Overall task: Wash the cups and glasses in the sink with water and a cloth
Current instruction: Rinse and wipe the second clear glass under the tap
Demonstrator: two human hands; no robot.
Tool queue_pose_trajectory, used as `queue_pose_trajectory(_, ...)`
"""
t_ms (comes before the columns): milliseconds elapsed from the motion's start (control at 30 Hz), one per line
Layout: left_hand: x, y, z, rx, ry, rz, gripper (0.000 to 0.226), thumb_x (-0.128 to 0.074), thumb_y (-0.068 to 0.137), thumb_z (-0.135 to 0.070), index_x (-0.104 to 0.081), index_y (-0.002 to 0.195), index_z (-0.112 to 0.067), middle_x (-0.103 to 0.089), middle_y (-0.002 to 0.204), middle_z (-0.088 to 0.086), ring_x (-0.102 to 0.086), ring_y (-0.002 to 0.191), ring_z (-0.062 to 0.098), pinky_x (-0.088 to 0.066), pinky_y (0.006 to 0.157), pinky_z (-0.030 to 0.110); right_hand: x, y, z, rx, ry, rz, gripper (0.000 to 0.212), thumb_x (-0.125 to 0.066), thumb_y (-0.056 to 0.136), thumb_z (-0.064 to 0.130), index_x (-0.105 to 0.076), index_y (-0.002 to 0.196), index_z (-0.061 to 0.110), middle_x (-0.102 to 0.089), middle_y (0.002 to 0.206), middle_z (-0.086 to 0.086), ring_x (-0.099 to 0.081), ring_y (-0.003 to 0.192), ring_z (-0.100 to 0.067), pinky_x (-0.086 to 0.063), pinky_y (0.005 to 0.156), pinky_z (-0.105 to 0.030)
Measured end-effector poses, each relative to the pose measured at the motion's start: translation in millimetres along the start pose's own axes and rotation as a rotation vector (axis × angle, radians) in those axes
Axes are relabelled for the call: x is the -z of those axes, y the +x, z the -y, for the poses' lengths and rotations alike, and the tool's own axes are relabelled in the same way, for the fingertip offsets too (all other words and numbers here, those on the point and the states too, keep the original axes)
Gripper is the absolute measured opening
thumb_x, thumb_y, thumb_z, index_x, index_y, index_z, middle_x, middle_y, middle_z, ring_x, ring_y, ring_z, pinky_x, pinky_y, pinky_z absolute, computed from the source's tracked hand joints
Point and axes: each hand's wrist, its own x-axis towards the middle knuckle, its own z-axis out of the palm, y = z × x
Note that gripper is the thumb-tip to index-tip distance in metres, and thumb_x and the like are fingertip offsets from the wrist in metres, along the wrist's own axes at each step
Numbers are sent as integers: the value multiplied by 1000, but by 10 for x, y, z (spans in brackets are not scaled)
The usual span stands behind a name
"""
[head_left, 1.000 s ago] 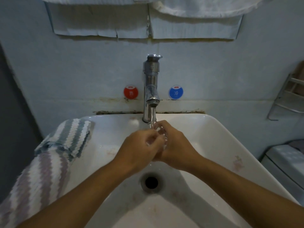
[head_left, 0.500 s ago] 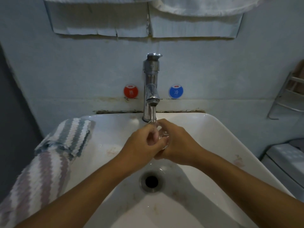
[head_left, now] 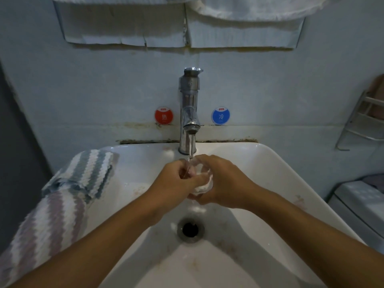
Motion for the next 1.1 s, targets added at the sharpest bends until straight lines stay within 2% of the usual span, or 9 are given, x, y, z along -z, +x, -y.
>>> queue_pose_trajectory(100,-42,-11,-19,105,-44,64,17,-64,93,-31,-68,102,-17,-74,95,2,-73,84,17,-61,80,37,-9,-31,16,63,-70,0,82,-91,61,34,-48,131,30,-56,116,7,-48,104,-13,-48,89,-32)
queue_pose_trajectory(267,-44,-3,17,192,-120,110,19,-55,96,-23,-70,101,-12,-76,93,5,-73,92,22,-55,93,45,-10,-43,64,120,-126,21,75,-90,63,30,-51,127,26,-49,109,10,-40,99,-10,-42,83,-25)
queue_pose_trajectory(467,-23,-20,-14,170,-88,-8,23,-61,94,-33,-66,104,-14,-69,101,13,-69,95,27,-58,89,40,-28,-30,47,83,-83,-30,84,-90,63,33,-46,134,26,-48,121,8,-39,107,-11,-47,90,-30)
queue_pose_trajectory(700,-37,-38,-41,82,-25,145,22,-52,100,-31,-70,110,-21,-75,99,-1,-73,90,16,-60,79,30,-37,-10,36,99,-96,-29,86,-91,62,33,-44,134,26,-44,121,7,-36,106,-10,-40,87,-23)
queue_pose_trajectory(767,-25,-45,-45,30,24,138,22,-51,101,-25,-72,107,-19,-75,97,0,-73,89,17,-60,77,30,-14,17,29,46,-40,38,80,-89,65,36,-44,131,31,-45,121,8,-39,107,-10,-43,90,-26)
queue_pose_trajectory(867,-26,-54,-28,-30,134,110,20,-54,100,-21,-74,100,-21,-74,93,0,-69,90,21,-57,81,35,78,35,32,-35,143,204,58,-85,70,27,-51,117,28,-56,111,6,-54,99,-11,-49,85,-28)
queue_pose_trajectory(967,-16,-59,-10,-28,135,84,14,-60,96,-21,-74,97,-21,-74,90,0,-68,91,23,-57,81,33,131,26,-5,-83,136,207,49,-85,70,27,-55,109,24,-62,102,5,-61,90,-13,-52,76,-24)
queue_pose_trajectory(1033,2,-37,4,-13,79,30,6,-69,89,-19,-72,94,-18,-74,90,3,-68,89,24,-55,78,30,136,9,-13,-116,135,165,58,-88,68,30,-54,115,25,-61,105,7,-61,90,-11,-50,73,-20)
queue_pose_trajectory(1100,21,-12,13,8,16,-10,14,-76,83,-17,-69,94,-13,-71,91,9,-67,84,24,-55,78,32,125,-6,-6,-124,124,110,69,-89,66,32,-48,122,27,-58,111,8,-58,95,-10,-49,76,-19)
